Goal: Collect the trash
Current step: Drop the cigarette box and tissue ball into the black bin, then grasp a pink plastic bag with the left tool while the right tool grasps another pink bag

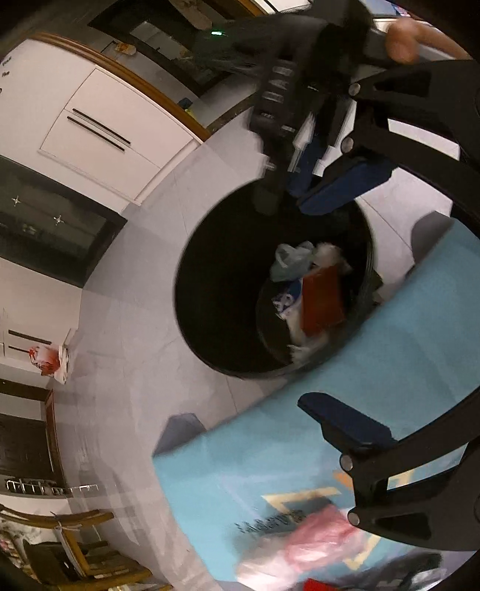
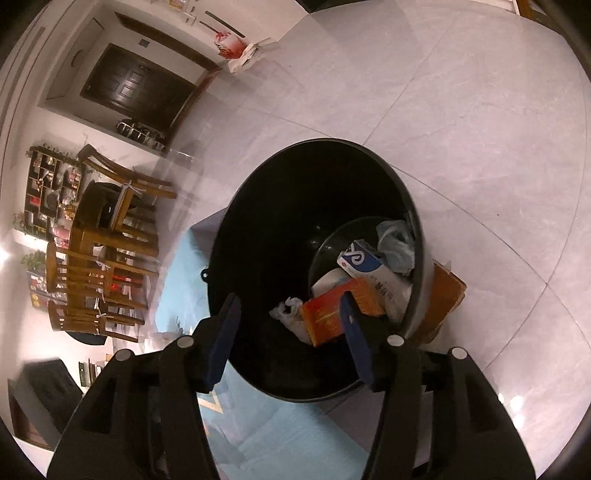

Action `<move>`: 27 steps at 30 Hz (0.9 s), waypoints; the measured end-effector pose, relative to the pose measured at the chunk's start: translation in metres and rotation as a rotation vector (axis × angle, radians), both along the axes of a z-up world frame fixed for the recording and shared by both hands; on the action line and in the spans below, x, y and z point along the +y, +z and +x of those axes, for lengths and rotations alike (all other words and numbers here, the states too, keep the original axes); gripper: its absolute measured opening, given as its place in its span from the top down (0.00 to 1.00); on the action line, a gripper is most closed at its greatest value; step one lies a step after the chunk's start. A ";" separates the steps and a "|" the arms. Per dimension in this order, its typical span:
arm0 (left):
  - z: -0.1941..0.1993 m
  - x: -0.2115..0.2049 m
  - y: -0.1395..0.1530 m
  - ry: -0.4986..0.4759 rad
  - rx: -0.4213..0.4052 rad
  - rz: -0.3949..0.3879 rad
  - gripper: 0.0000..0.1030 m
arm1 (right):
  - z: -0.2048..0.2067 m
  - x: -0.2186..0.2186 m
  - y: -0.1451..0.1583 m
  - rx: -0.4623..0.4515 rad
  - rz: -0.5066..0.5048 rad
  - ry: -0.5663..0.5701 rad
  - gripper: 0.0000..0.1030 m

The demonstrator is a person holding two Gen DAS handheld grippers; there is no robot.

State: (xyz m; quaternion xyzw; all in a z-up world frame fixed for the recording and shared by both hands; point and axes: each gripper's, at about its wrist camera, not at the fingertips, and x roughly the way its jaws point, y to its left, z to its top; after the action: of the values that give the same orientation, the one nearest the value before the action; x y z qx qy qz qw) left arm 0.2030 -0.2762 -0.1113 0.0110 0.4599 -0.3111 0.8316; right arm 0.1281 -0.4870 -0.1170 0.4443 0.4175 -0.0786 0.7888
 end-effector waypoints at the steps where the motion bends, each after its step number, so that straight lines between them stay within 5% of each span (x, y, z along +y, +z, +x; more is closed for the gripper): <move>1: -0.004 0.005 -0.002 0.003 -0.002 0.003 0.06 | 0.000 0.003 0.002 -0.005 -0.003 0.008 0.46; 11: -0.081 0.096 0.001 -0.042 -0.103 0.004 0.06 | 0.019 0.069 0.020 -0.055 -0.092 0.249 0.45; 18: -0.129 0.200 0.042 0.023 -0.274 0.021 0.06 | 0.029 0.155 0.027 -0.086 -0.187 0.510 0.39; 23: -0.124 0.269 0.077 0.139 -0.353 0.017 0.04 | 0.041 0.209 0.021 -0.074 -0.254 0.609 0.36; 27: -0.082 0.308 0.088 0.246 -0.315 -0.010 0.04 | 0.053 0.237 0.020 -0.076 -0.298 0.634 0.35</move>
State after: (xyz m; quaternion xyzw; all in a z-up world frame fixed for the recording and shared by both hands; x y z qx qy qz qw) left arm 0.1213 0.0317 -0.0235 -0.0009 0.3205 -0.2039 0.9250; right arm 0.1812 -0.2502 -0.0966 0.1752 0.4888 0.1265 0.8452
